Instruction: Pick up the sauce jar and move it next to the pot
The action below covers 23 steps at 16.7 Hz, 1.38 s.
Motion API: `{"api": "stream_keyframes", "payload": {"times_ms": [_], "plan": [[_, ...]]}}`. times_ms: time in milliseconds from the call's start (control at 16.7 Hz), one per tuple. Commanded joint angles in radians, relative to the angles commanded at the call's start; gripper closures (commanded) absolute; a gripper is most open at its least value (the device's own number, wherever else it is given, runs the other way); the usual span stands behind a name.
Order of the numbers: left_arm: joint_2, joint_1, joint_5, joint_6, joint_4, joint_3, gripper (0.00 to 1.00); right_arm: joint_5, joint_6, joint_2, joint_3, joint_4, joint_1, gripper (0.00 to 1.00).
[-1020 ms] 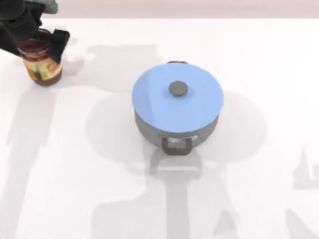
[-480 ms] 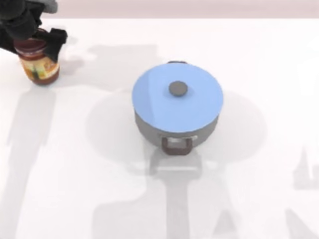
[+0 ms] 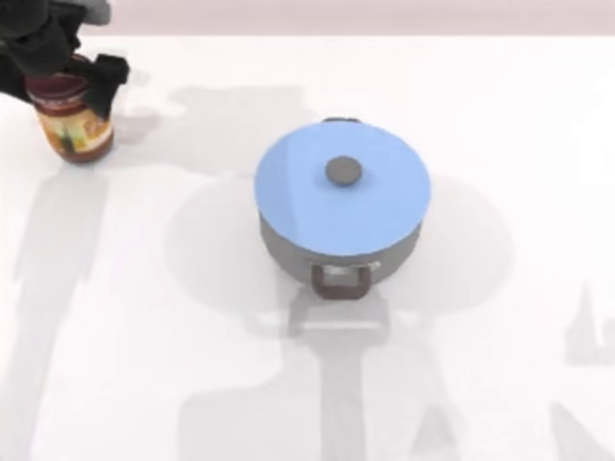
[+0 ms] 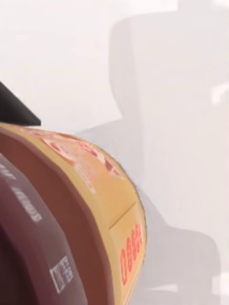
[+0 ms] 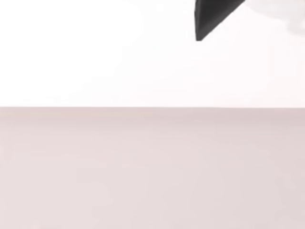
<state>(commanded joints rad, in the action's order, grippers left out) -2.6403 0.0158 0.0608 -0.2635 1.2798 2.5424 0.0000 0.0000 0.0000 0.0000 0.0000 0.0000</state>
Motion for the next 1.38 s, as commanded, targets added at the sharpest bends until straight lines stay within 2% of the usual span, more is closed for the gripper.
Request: {"api": "stream_keyframes", "payload": {"times_ms": [540, 1080, 1380], "plan": [[0.038, -0.002, -0.001, -0.001, -0.001, -0.039, 1.0, 0.0, 0.0, 0.0, 0.0, 0.0, 0.0, 0.0], [0.487, -0.021, -0.006, -0.002, -0.011, -0.495, 1.0, 0.0, 0.0, 0.0, 0.0, 0.0, 0.0, 0.0], [0.549, -0.024, -0.007, -0.002, -0.009, -0.558, 1.0, 0.0, 0.0, 0.0, 0.0, 0.0, 0.0, 0.0]]}}
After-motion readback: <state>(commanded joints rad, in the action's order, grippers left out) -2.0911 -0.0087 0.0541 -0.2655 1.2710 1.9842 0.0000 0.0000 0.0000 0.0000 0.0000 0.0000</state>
